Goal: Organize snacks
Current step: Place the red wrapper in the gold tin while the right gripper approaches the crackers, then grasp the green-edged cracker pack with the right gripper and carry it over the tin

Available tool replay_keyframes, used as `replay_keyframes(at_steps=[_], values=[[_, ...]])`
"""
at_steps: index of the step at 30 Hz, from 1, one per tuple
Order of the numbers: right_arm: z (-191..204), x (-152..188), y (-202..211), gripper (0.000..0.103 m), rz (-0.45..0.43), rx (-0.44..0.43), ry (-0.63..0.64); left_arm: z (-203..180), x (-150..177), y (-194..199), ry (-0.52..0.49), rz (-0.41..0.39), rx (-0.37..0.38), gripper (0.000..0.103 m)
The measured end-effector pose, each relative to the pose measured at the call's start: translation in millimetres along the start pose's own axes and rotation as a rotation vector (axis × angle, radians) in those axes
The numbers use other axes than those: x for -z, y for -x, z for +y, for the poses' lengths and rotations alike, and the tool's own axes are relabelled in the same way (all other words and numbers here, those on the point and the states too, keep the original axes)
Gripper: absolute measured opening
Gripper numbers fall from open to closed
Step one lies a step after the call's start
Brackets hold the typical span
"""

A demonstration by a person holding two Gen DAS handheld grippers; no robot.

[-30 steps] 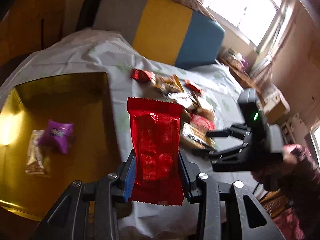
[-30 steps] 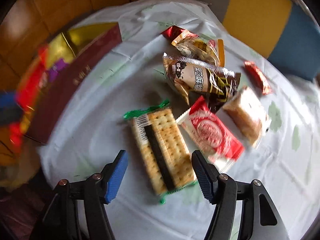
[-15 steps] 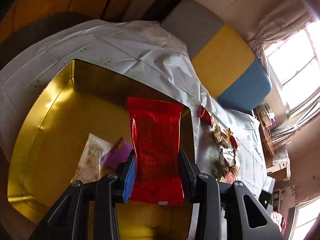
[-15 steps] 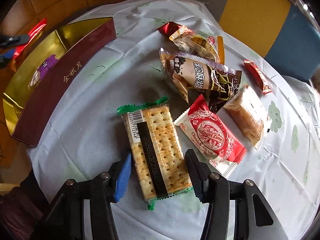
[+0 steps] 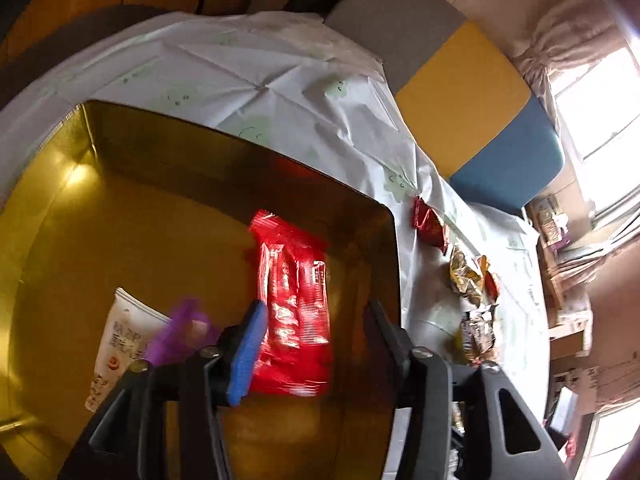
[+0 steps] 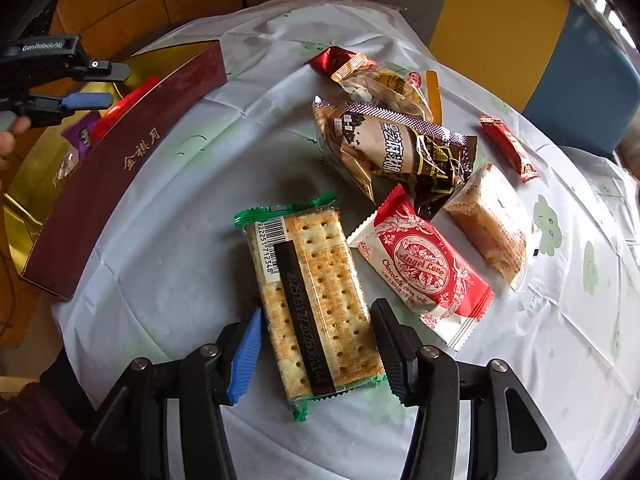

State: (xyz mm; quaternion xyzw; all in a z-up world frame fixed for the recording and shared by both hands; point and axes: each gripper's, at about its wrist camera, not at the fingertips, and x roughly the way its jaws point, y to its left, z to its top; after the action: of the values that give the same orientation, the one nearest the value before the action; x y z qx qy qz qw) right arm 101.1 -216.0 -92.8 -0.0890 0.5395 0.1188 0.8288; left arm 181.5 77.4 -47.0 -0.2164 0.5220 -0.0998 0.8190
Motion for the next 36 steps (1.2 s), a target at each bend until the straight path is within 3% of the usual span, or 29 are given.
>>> replay_keyframes(at_steps=[12,20,29,33,36], values=[[-1,6,3,0.054,-0.035,0.014,-0.023,-20,48,62,-0.169,-0.218,-0.242,0.055],[6,12,6,0.053,-0.065,0.047,-0.038,-29,77,94,-0.223,-0.305,-0.298,0.055],[10,15,10,0.051,-0.064,0.065,-0.099,-32,94,104,-0.259,-0.328,-0.312,0.055],[10,20,15,0.051,-0.057,-0.001,-0.177,-29,97,107,-0.260,-0.329,-0.316,0.055],[7,25,20,0.050,-0.063,-0.111,-0.278,-26,99,107,-0.260,-0.327,-0.322,0.055]])
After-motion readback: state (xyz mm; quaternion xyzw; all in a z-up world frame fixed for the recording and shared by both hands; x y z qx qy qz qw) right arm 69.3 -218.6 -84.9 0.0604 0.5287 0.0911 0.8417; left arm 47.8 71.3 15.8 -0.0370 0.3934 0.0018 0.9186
